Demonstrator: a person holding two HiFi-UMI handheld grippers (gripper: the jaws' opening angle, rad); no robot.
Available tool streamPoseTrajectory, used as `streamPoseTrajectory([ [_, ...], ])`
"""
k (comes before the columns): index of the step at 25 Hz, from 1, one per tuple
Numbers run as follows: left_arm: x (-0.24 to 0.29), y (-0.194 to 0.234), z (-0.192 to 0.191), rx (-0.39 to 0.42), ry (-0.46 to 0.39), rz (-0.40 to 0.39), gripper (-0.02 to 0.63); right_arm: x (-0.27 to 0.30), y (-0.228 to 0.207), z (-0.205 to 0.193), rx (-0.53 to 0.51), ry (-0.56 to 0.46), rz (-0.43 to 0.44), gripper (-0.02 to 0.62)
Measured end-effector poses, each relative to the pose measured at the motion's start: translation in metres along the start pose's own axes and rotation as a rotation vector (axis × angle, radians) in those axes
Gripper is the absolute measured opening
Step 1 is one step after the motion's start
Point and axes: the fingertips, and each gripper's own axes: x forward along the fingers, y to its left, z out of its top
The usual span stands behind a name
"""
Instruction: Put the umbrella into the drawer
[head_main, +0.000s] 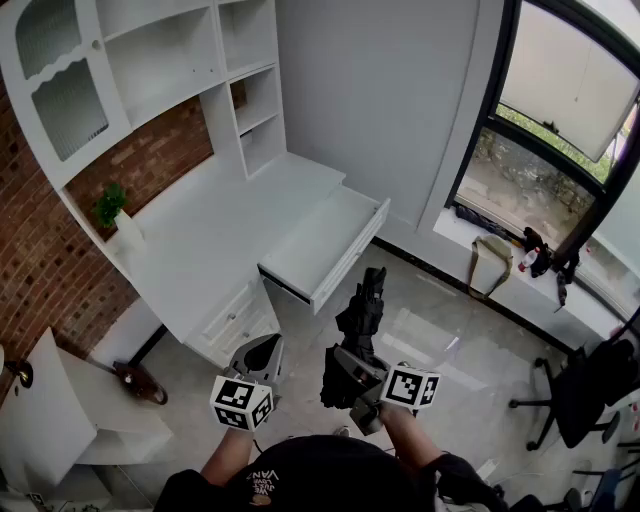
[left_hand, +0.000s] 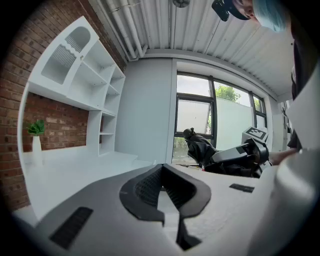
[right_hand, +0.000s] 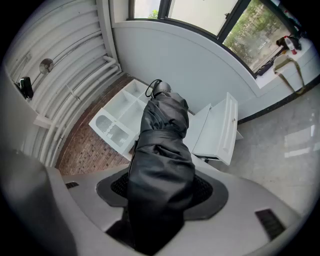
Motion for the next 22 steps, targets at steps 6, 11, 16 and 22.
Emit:
streamPoseTrajectory([
  [6,0.004,0.0,0.001,0.002,-0.007,-0.012,0.006,0.007,-0.004,-0.002,-0.016,0.006,-0.007,0.275],
  [11,0.016,-0.006,0.0,-0.006,-0.012,-0.006,0.006,0.005,-0.013,0.008,-0.027,0.015,-0.004,0.275],
  [16,0.036,-0.019,-0.005,-0.015,-0.009,0.015,0.006,-0.003,-0.033,0.027,-0.027,0.034,-0.013,0.275],
  [22,0.058,-0.026,-0.019,-0.046,0.009,0.043,0.006,-0.006,-0.06,0.046,-0.019,0.056,-0.032,0.275],
])
